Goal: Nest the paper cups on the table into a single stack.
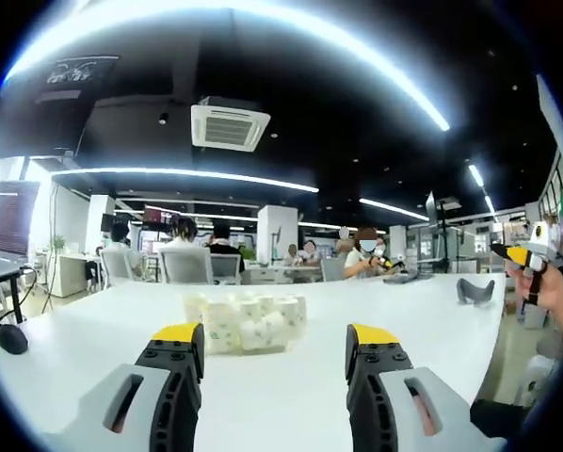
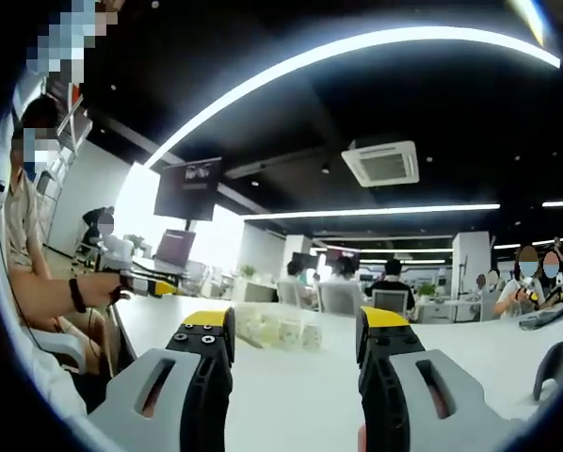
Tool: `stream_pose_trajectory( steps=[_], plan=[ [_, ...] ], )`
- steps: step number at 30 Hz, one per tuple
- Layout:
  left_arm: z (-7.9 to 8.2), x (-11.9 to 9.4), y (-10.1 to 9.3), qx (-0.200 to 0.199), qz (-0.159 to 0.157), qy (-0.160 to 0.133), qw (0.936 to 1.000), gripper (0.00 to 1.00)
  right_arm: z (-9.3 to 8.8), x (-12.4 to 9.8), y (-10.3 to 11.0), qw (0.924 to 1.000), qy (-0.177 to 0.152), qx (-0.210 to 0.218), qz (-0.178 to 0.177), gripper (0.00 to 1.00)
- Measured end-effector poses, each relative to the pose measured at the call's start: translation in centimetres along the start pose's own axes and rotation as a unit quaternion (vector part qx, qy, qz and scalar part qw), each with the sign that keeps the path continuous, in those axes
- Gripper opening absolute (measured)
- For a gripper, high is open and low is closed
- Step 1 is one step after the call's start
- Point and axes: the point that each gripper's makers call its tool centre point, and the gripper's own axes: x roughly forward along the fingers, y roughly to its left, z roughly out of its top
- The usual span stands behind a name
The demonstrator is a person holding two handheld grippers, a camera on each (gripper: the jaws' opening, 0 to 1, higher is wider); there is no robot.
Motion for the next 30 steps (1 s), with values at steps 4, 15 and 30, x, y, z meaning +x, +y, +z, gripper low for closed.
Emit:
stream_pose_trajectory(
  steps=[4,15,30],
  plan=[
    [-0.7,2.5,0.9,0.009,-0.003,0.02,0.9997,0.63,0.3,-0.2,-0.2,1.0,-0.003,-0.001,-0.002,0.54],
    [-3.1,9.5,3.5,0.008,0.008,0.071,0.9974,0.6,1.3,-1.0,-0.8,0.9999,-0.011,-0.006,-0.011,0.53],
    [-6.6,16.1,6.4,0.016,0.031,0.133,0.9904,0.58,1.9,-1.3,-1.5,0.9997,-0.013,-0.012,-0.02,0.53]
  ],
)
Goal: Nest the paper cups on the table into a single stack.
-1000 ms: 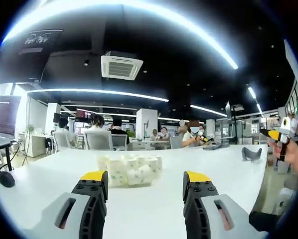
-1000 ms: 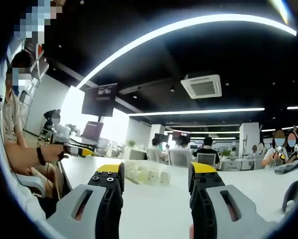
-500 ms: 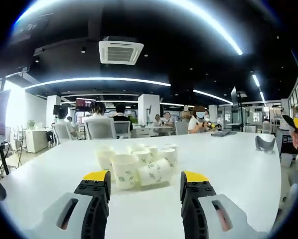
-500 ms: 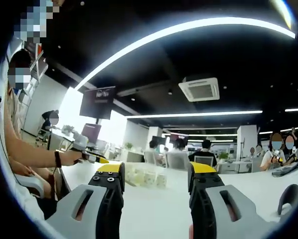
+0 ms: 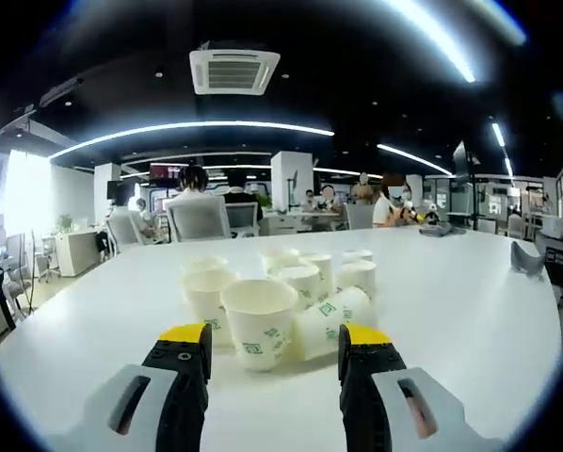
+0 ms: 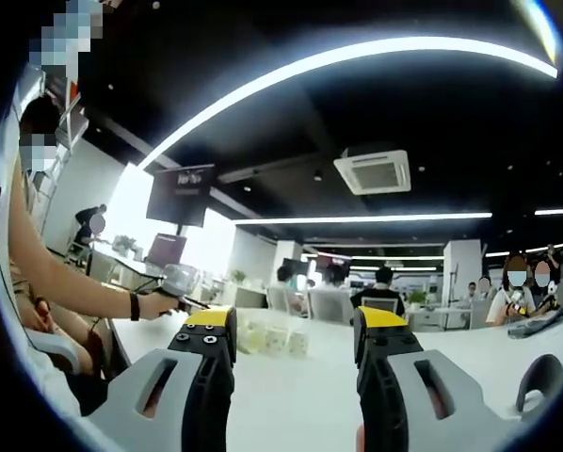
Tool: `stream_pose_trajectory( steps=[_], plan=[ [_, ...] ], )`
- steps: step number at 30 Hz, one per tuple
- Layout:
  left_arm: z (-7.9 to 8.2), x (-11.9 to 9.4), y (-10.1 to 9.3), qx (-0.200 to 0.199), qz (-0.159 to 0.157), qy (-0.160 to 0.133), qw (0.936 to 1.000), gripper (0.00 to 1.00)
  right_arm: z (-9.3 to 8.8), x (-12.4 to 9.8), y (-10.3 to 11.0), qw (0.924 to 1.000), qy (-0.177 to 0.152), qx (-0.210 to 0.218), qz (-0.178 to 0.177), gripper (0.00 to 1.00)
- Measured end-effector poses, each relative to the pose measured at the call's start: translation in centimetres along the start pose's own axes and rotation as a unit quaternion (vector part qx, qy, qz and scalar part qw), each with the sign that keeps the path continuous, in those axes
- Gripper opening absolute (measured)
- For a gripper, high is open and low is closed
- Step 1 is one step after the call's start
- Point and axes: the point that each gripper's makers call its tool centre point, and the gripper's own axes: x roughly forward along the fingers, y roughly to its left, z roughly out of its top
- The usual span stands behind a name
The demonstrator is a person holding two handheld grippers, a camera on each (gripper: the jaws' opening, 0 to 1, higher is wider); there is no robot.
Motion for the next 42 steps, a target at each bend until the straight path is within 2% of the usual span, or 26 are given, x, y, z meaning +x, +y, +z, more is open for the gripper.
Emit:
stream_pose_trajectory(
  steps=[2,5,11,19,25,32,34,42],
  plan=[
    [0.0,0.3,-0.2,0.004,0.0,0.004,1.0,0.58,0.0,0.0,-0.1,1.0,0.001,-0.001,0.0,0.53],
    [0.0,0.9,0.6,0.005,0.006,0.006,0.9999,0.56,0.2,0.0,-0.4,1.0,0.0,-0.003,-0.002,0.53],
    [-1.1,1.6,0.3,-0.002,0.002,0.019,0.9998,0.56,0.3,-0.2,-1.1,1.0,0.002,-0.005,-0.008,0.52],
    [-1.2,4.3,0.7,0.002,0.002,0.022,0.9998,0.56,1.4,-0.9,-2.2,0.9996,0.003,-0.017,-0.02,0.52],
    [-1.1,5.1,0.7,-0.005,0.002,0.017,0.9998,0.55,1.5,-1.0,-2.8,0.9994,0.005,-0.021,-0.028,0.52],
    [-0.6,4.7,0.6,-0.009,0.003,0.006,0.9999,0.49,1.1,-0.7,-2.6,0.9994,0.012,-0.021,-0.027,0.51],
    [-0.4,4.5,0.0,-0.03,-0.004,-0.002,0.9995,0.48,0.9,-0.6,-2.7,0.9993,0.016,-0.021,-0.027,0.51],
    [-0.5,3.3,-1.0,-0.02,-0.005,-0.002,0.9998,0.46,1.0,-0.5,-2.7,0.9993,0.015,-0.021,-0.027,0.51]
  ],
)
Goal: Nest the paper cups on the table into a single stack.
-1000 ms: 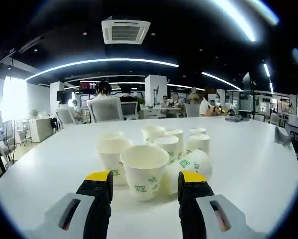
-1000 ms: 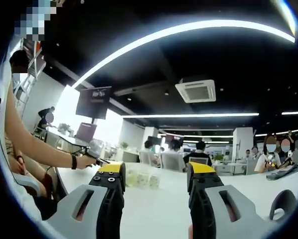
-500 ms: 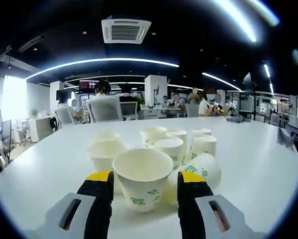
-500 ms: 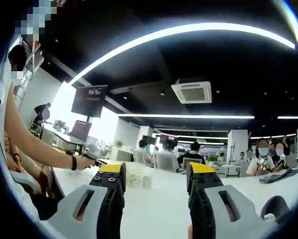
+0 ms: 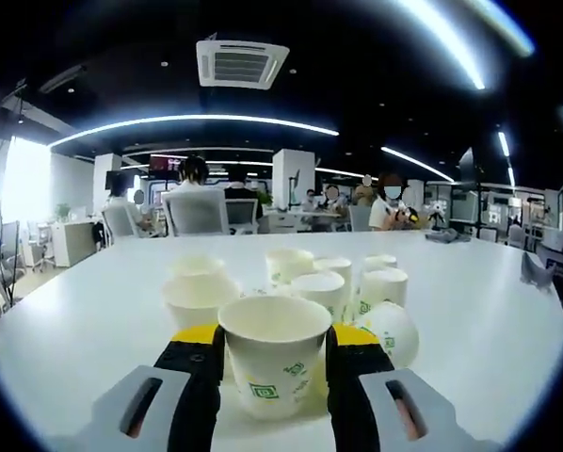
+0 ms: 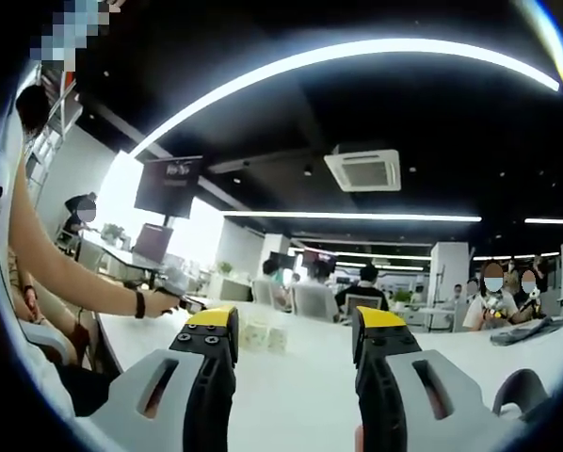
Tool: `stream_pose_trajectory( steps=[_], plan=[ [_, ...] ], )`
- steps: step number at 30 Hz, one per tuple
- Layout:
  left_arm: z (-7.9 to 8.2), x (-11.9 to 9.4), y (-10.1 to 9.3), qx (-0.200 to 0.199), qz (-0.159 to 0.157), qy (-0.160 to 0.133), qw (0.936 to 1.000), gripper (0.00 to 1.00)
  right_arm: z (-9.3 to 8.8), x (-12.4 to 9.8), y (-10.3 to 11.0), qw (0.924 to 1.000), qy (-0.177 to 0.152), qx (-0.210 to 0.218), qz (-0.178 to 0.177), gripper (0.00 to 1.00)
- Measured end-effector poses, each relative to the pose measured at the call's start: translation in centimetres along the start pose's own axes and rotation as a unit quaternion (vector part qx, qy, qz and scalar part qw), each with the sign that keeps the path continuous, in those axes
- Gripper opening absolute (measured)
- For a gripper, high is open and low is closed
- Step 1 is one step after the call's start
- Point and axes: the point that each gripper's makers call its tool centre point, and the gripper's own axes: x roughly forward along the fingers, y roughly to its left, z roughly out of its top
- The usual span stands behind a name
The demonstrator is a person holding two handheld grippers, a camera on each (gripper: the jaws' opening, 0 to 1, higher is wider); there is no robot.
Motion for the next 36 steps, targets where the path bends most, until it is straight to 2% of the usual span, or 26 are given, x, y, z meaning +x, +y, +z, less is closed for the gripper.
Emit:
stream_pose_trajectory(
  steps=[4,7,14,16,20,22,24,26,32,36],
  plan=[
    [-0.1,-0.7,0.2,-0.005,-0.001,0.0,1.0,0.46,-0.3,0.1,0.1,1.0,0.001,0.003,0.003,0.51],
    [0.1,-0.3,1.4,-0.009,0.001,0.0,1.0,0.46,-0.4,0.2,0.2,1.0,0.002,0.004,0.005,0.51],
    [0.4,-1.2,2.3,-0.018,-0.005,-0.005,0.9998,0.45,-0.4,0.5,0.6,0.9999,-0.001,0.006,0.01,0.51],
    [0.3,-2.1,1.1,-0.03,-0.02,-0.009,0.9993,0.45,-0.7,0.7,0.8,0.9999,0.0,0.008,0.013,0.51],
    [0.2,-3.5,0.4,-0.031,-0.032,-0.014,0.9989,0.45,-1.5,1.1,1.7,0.9997,0.008,0.012,0.022,0.51],
    [0.4,-4.4,-0.1,-0.038,-0.038,-0.021,0.9983,0.45,-1.5,1.1,2.0,0.9996,0.009,0.011,0.026,0.51],
    [0.6,-5.3,-1.0,-0.064,-0.055,-0.028,0.9961,0.45,-1.4,1.2,2.3,0.9995,0.008,0.01,0.03,0.51],
    [0.7,-5.7,-0.9,-0.066,-0.059,-0.03,0.9957,0.45,-1.2,1.2,2.7,0.9993,0.001,0.011,0.036,0.51],
    [2.4,-8.0,-2.7,-0.08,-0.097,-0.054,0.9906,0.45,-2.1,1.7,3.3,0.9989,0.01,0.024,0.038,0.5],
    [3.3,-9.2,-3.8,-0.062,-0.109,-0.065,0.99,0.45,-2.4,1.8,3.9,0.9983,0.014,0.032,0.047,0.48]
  ],
)
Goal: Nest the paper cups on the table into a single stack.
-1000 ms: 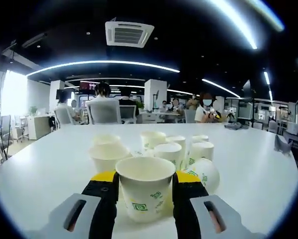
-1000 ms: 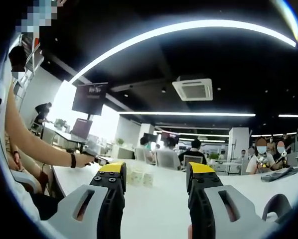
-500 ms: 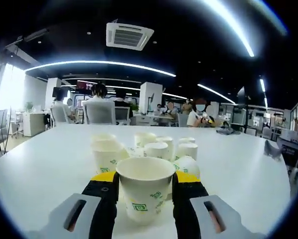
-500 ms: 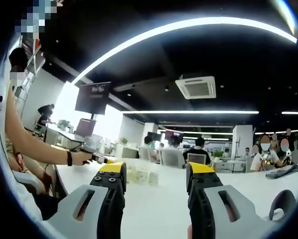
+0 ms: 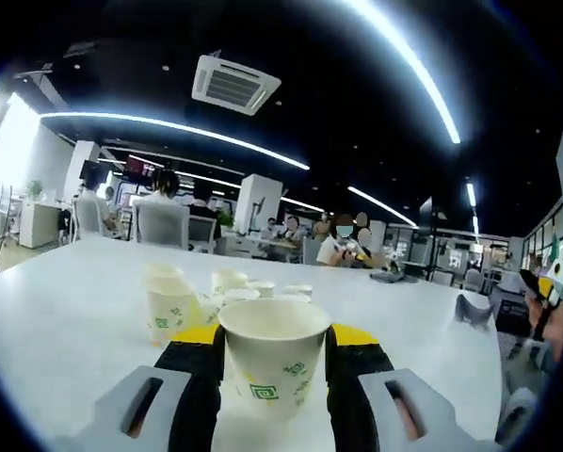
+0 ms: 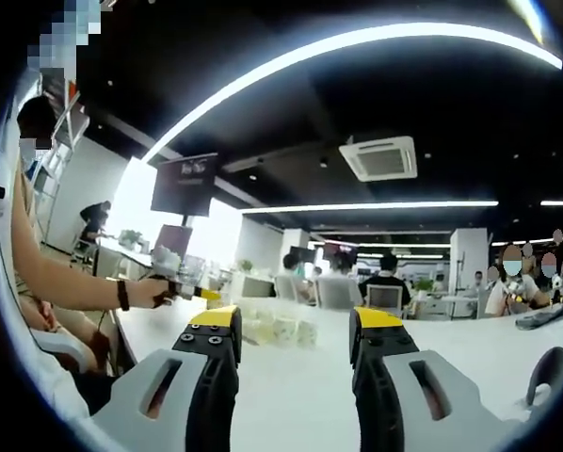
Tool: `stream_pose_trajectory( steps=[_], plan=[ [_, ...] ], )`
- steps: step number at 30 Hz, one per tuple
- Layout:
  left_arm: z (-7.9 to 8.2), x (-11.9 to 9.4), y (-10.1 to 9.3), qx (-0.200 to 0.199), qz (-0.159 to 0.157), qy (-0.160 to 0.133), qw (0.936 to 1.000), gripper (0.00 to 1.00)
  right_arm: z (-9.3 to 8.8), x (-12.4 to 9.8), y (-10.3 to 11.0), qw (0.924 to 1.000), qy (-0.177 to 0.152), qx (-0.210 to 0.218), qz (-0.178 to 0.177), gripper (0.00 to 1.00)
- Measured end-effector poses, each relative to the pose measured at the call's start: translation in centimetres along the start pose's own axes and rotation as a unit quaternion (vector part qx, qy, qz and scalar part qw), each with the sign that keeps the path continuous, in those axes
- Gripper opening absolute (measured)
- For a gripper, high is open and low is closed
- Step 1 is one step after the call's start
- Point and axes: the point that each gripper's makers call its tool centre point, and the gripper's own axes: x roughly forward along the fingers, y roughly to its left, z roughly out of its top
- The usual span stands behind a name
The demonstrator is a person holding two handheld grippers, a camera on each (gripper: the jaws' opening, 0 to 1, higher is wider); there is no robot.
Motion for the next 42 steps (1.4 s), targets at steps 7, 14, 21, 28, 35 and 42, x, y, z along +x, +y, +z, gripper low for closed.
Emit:
stream_pose_trajectory(
  steps=[7,14,21,28,35,42],
  plan=[
    [0.9,-1.7,-5.1,0.036,-0.032,-0.015,0.9987,0.45,-0.7,0.6,0.6,0.9999,0.002,0.007,0.007,0.47],
    [0.5,-3.0,-8.3,0.05,-0.059,-0.017,0.9969,0.45,-2.7,1.8,2.2,0.9992,0.021,0.023,0.026,0.46],
    [-0.1,-4.5,-10.4,0.063,-0.069,-0.02,0.9954,0.45,-3.3,2.0,2.2,0.999,0.024,0.032,0.023,0.47],
    [-0.3,-4.9,-11.0,0.061,-0.07,-0.023,0.9954,0.45,-3.1,1.9,2.4,0.9991,0.021,0.029,0.024,0.47],
    [-1.5,-4.9,-12.9,0.063,-0.083,-0.019,0.9944,0.45,-3.1,2.0,2.6,0.999,0.022,0.029,0.025,0.47],
    [-2.6,-5.0,-15.1,0.061,-0.097,-0.017,0.9933,0.45,-3.1,1.9,2.6,0.9991,0.022,0.026,0.026,0.47]
  ],
)
